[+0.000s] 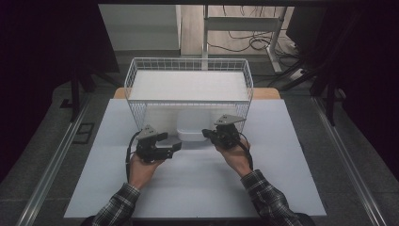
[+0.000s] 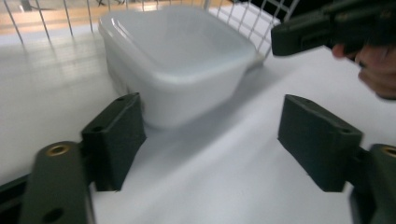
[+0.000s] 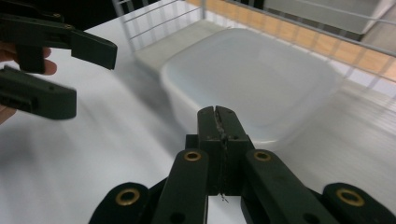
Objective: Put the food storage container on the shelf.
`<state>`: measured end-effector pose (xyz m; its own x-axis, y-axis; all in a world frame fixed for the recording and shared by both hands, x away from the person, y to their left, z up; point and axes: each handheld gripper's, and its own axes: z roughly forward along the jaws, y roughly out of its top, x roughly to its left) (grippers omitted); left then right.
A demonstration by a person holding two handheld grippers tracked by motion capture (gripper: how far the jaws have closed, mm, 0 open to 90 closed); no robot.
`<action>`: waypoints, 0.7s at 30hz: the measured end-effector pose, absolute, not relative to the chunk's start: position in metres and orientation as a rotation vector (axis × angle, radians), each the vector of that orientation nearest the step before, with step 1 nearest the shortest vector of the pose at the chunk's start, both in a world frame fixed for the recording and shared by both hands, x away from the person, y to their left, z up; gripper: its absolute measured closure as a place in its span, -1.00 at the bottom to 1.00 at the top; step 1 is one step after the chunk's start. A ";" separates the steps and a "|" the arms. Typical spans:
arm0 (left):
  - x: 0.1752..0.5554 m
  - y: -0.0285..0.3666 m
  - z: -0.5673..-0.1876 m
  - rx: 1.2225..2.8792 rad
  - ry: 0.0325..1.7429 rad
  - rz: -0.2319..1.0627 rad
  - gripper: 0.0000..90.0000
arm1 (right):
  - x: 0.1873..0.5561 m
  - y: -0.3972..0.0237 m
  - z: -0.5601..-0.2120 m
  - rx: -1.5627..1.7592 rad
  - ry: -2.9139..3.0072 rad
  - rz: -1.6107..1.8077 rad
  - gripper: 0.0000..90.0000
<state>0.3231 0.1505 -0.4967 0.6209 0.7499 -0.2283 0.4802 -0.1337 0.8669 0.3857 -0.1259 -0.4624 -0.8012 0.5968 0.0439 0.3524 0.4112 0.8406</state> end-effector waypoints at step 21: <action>0.239 0.171 -0.517 1.839 0.981 0.403 -0.85 | 0.400 -0.095 -0.503 0.842 2.512 1.216 0.97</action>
